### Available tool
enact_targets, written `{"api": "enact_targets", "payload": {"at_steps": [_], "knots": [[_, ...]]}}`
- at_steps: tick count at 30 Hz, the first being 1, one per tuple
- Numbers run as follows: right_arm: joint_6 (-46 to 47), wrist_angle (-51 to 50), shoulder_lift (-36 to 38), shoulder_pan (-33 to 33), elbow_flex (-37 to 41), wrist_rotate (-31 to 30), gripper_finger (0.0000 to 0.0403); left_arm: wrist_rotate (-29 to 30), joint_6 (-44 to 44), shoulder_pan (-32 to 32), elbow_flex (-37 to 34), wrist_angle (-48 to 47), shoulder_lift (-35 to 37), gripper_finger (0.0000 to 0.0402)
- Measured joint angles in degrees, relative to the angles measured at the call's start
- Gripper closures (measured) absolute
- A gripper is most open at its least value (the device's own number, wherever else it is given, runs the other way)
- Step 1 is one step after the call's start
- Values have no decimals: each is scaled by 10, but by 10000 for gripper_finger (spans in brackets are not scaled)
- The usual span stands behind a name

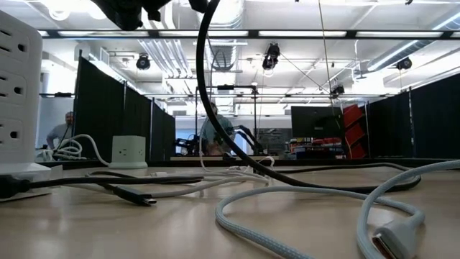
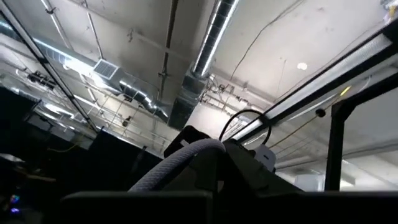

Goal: Insert USB
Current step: Insert the purple charger cable into the purple charger adapter

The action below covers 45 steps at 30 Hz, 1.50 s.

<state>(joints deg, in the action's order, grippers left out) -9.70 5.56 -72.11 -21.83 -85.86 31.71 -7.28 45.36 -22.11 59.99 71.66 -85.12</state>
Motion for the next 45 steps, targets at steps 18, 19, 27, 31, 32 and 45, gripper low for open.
{"api": "enact_targets", "payload": {"at_steps": [18,19,27,31,32,45], "knots": [[-28,16,-73,23,1,-230,288,-10,216,-37,0,-52,0,401],[-7,16,-72,21,1,-232,288,-14,212,-39,0,-46,0,401],[354,20,-69,-36,-23,-14,288,-165,-62,-42,0,-33,0,401],[476,29,-67,-53,-29,75,288,-240,-217,-29,0,-24,1,401],[498,29,-68,-54,-29,83,288,-251,-244,-28,0,-19,2,401],[765,41,-127,-31,-29,-28,288,-372,-501,-44,70,-24,12,401]]}}
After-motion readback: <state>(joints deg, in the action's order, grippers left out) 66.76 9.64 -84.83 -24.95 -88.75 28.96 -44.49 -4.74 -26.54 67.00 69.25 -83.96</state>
